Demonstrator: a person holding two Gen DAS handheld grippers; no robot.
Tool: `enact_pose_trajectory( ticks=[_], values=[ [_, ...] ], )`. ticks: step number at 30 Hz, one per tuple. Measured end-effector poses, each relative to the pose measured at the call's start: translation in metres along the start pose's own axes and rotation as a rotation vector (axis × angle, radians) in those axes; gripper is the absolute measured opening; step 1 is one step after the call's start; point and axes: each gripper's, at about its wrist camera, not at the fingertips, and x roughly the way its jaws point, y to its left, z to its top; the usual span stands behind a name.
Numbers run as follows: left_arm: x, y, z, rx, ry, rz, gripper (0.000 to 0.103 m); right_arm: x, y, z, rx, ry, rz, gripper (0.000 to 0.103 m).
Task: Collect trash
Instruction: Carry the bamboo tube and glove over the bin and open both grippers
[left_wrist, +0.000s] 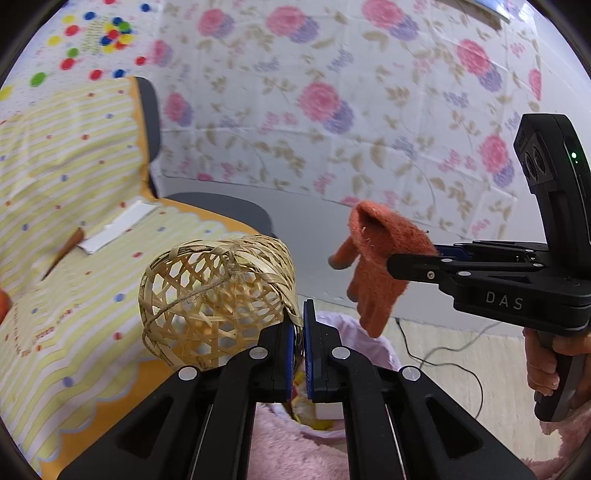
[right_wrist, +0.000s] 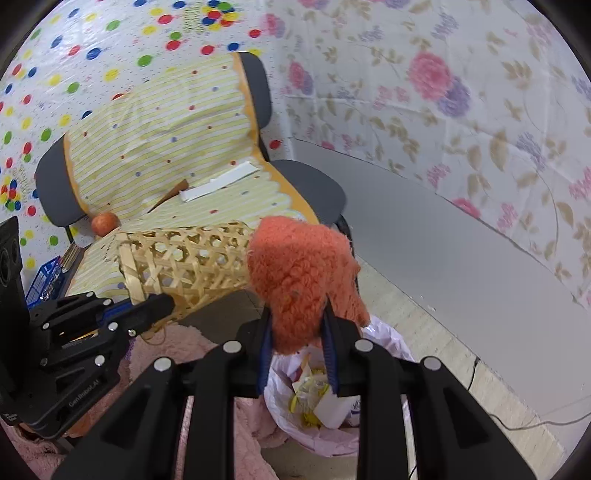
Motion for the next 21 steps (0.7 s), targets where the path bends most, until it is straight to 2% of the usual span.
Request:
enact_pose_trajectory(
  ticks=[6, 9, 11, 12, 13, 16, 21],
  values=[
    [0.028, -0.009, 0.008, 0.017, 0.055, -0.039, 0.005, 0.009, -0.022, -0.008, 0.048, 0.027, 0.000, 0.025],
    [0.040, -0.014, 0.012, 0.041, 0.076, -0.039, 0.010, 0.018, -0.032, -0.010, 0.079, 0.044, 0.002, 0.029],
    [0.049, -0.018, 0.013, 0.061, 0.096, -0.032, 0.033, 0.025, -0.040, -0.012, 0.103, 0.049, -0.003, 0.038],
    [0.051, -0.018, 0.013, 0.060, 0.100, -0.021, 0.052, 0.027, -0.043, -0.012, 0.113, 0.053, -0.005, 0.044],
    [0.052, -0.018, 0.012, 0.057, 0.099, -0.015, 0.061, 0.029, -0.047, -0.014, 0.128, 0.054, -0.007, 0.046],
    [0.049, -0.017, 0.009, 0.057, 0.101, -0.015, 0.061, 0.028, -0.052, -0.015, 0.143, 0.051, -0.012, 0.046],
    [0.033, 0.003, 0.003, 0.015, 0.091, 0.046, 0.061, 0.018, -0.054, -0.009, 0.142, 0.021, -0.027, 0.046]
  ],
)
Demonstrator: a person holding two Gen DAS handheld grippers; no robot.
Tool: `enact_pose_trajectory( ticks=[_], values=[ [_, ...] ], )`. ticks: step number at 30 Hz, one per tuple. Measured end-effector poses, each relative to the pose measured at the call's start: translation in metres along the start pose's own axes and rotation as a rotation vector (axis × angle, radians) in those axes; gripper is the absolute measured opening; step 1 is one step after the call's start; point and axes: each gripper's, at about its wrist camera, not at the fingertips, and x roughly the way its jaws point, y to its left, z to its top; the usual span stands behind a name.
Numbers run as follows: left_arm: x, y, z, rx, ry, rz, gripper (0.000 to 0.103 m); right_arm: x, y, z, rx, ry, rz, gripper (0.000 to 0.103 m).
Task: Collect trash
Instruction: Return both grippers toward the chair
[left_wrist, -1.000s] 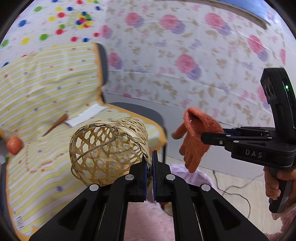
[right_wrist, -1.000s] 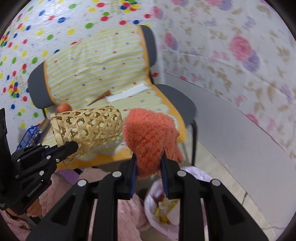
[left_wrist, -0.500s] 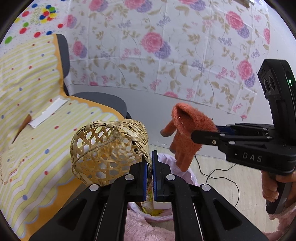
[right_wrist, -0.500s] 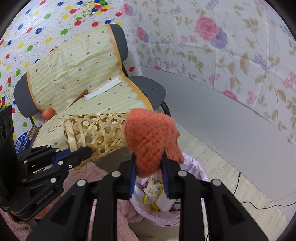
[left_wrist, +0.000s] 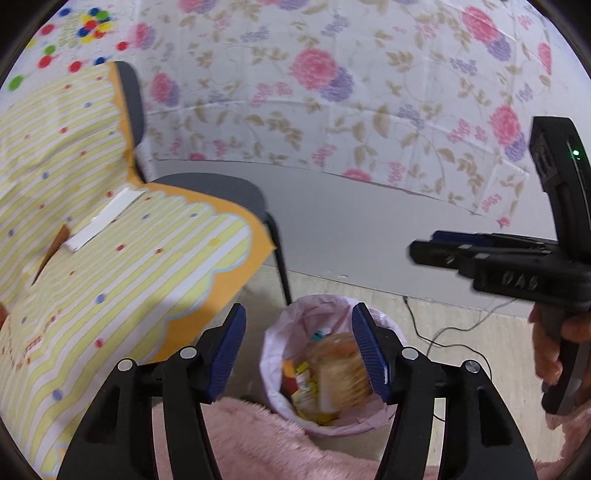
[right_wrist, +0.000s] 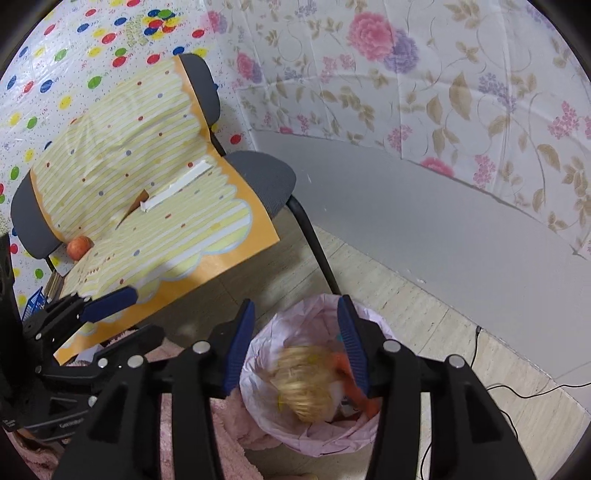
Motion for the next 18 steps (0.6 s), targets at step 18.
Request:
enact_pose_trajectory(
  ticks=[18],
  values=[
    [-0.052, 0.072, -0.018, -0.186, -0.075, 0.164, 0.071, -0.009, 0.057, 0.024, -0.115, -0.057, 0.088, 0.050]
  ],
)
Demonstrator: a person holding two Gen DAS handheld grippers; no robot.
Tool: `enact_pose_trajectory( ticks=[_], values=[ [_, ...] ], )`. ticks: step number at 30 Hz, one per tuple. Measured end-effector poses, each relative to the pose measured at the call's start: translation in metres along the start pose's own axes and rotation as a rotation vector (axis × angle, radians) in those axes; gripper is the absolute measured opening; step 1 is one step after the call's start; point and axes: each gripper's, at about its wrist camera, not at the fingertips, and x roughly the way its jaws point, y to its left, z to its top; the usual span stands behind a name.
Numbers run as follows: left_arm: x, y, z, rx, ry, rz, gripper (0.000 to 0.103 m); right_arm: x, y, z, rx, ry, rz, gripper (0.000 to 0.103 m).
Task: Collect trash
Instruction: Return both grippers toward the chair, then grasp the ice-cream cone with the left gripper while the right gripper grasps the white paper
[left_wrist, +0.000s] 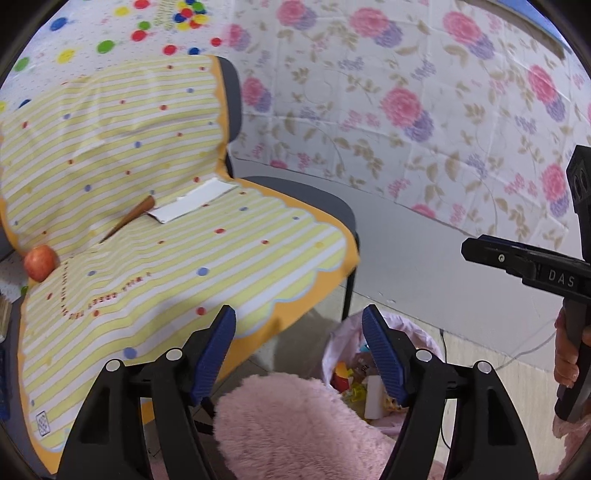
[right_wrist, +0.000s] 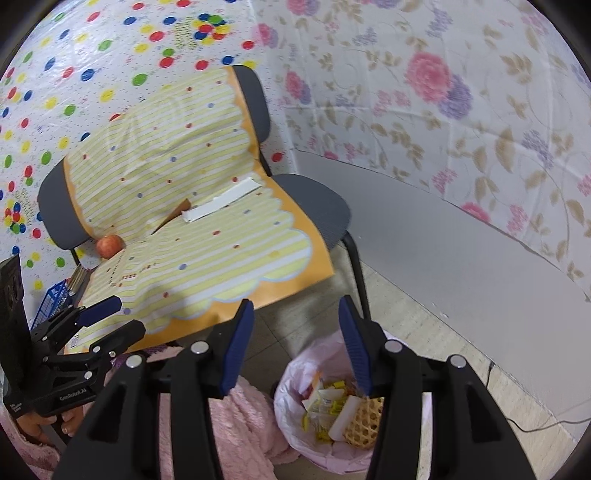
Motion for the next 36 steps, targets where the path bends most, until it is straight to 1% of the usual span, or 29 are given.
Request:
enact_pose_trajectory(
  ticks=[2, 4, 6, 9, 11, 14, 19, 23, 28, 36],
  values=[
    [-0.001, 0.008, 0.000, -0.019, -0.005, 0.020, 0.072, 0.005, 0.008, 0.004, -0.018, 0.002, 0.012, 0.050],
    [-0.002, 0.019, 0.000, -0.044, -0.006, 0.047, 0.072, 0.013, 0.018, 0.009, -0.041, 0.006, 0.025, 0.053],
    [-0.003, 0.032, 0.000, -0.073, -0.008, 0.073, 0.072, 0.021, 0.028, 0.016, -0.066, 0.007, 0.032, 0.054],
    [-0.004, 0.053, 0.001, -0.117, -0.008, 0.110, 0.072, 0.035, 0.042, 0.025, -0.102, 0.010, 0.041, 0.058],
    [-0.006, 0.066, 0.002, -0.133, -0.012, 0.138, 0.072, 0.048, 0.053, 0.033, -0.129, 0.017, 0.049, 0.059],
    [-0.011, 0.093, 0.007, -0.170, -0.033, 0.193, 0.077, 0.066, 0.068, 0.044, -0.171, 0.019, 0.053, 0.059],
    [-0.015, 0.135, 0.019, -0.223, -0.055, 0.268, 0.081, 0.099, 0.092, 0.064, -0.223, 0.025, 0.059, 0.059],
    [-0.014, 0.166, 0.027, -0.251, -0.060, 0.325, 0.083, 0.131, 0.109, 0.079, -0.246, 0.044, 0.067, 0.059],
    [-0.003, 0.204, 0.039, -0.274, -0.052, 0.392, 0.087, 0.167, 0.132, 0.093, -0.278, 0.062, 0.098, 0.061],
    [0.039, 0.254, 0.051, -0.320, -0.010, 0.438, 0.087, 0.236, 0.175, 0.112, -0.350, 0.095, 0.155, 0.061]
  ],
)
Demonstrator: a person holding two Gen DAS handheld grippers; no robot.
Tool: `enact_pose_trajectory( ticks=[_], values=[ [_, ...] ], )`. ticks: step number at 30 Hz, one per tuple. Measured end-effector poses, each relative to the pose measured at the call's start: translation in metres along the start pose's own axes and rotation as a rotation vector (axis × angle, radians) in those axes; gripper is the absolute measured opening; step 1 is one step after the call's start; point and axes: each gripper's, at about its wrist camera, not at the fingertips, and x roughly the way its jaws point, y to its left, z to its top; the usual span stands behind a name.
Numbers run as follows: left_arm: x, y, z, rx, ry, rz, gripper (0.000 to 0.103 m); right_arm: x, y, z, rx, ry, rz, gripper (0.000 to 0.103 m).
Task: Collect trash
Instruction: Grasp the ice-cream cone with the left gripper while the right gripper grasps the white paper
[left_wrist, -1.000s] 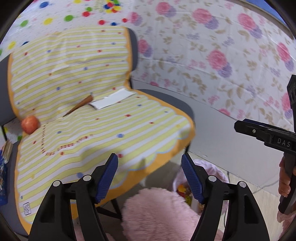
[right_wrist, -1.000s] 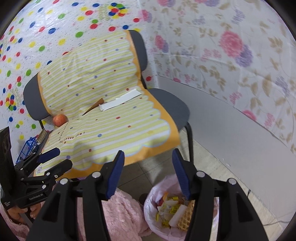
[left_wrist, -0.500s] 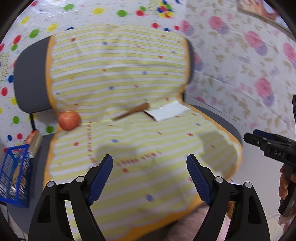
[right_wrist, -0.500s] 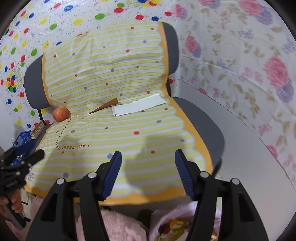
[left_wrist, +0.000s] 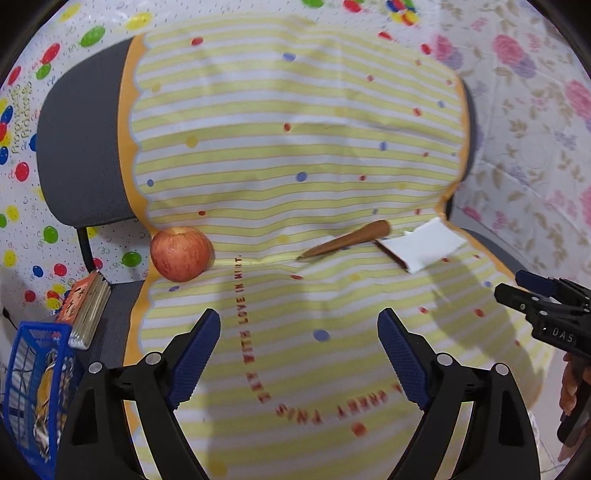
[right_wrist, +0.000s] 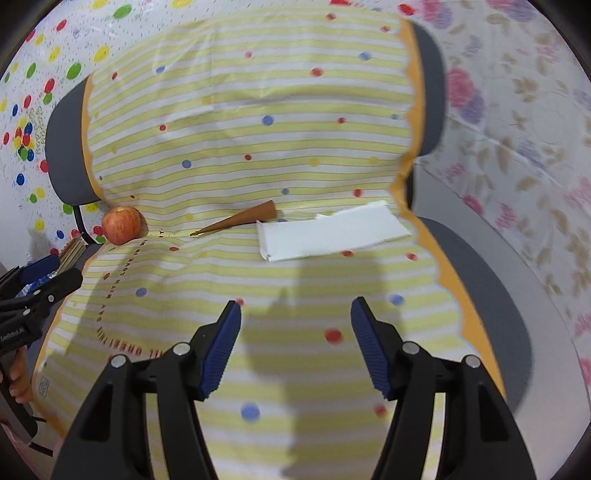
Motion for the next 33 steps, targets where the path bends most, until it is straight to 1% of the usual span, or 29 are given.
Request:
enact_pose_trajectory(
  ticks=[3, 5, 7, 9, 13, 14, 17, 19, 21, 22, 26, 30, 33],
  values=[
    [0.019, 0.003, 0.007, 0.003, 0.013, 0.016, 0.087, 0.031, 0.004, 0.009, -0.006, 0.031, 0.024, 0.061],
    [0.031, 0.004, 0.011, 0.001, 0.024, 0.024, 0.087, 0.051, 0.008, 0.014, -0.013, 0.057, 0.041, 0.058],
    [0.041, 0.006, 0.015, 0.002, 0.031, 0.032, 0.087, 0.070, 0.014, 0.020, -0.029, 0.075, 0.054, 0.047],
    [0.050, 0.008, 0.019, 0.003, 0.036, 0.034, 0.087, 0.090, 0.021, 0.028, -0.054, 0.094, 0.065, 0.040],
    [0.064, 0.009, 0.026, 0.028, 0.042, 0.047, 0.087, 0.123, 0.035, 0.047, -0.114, 0.121, 0.058, 0.031],
    [0.066, 0.008, 0.027, 0.037, 0.040, 0.053, 0.087, 0.127, 0.038, 0.050, -0.124, 0.127, 0.053, 0.030],
    [0.071, 0.006, 0.030, 0.055, 0.040, 0.059, 0.087, 0.150, 0.046, 0.061, -0.182, 0.164, 0.019, 0.025],
    [0.074, 0.003, 0.031, 0.066, 0.043, 0.054, 0.087, 0.158, 0.047, 0.062, -0.206, 0.183, 0.003, 0.015],
    [0.076, -0.001, 0.031, 0.079, 0.045, 0.049, 0.087, 0.156, 0.047, 0.062, -0.216, 0.185, 0.019, 0.005],
    [0.078, -0.004, 0.031, 0.084, 0.046, 0.042, 0.087, 0.152, 0.047, 0.061, -0.222, 0.182, 0.015, 0.003],
    [0.086, -0.020, 0.031, 0.109, 0.051, 0.025, 0.087, 0.122, 0.034, 0.056, -0.197, 0.115, 0.012, 0.002],
    [0.101, -0.046, 0.035, 0.163, 0.062, 0.027, 0.086, 0.081, 0.008, 0.056, -0.119, 0.030, 0.001, 0.002],
    [0.116, -0.065, 0.043, 0.207, 0.069, 0.022, 0.085, 0.063, -0.010, 0.055, -0.056, 0.000, 0.037, 0.002]
  ],
)
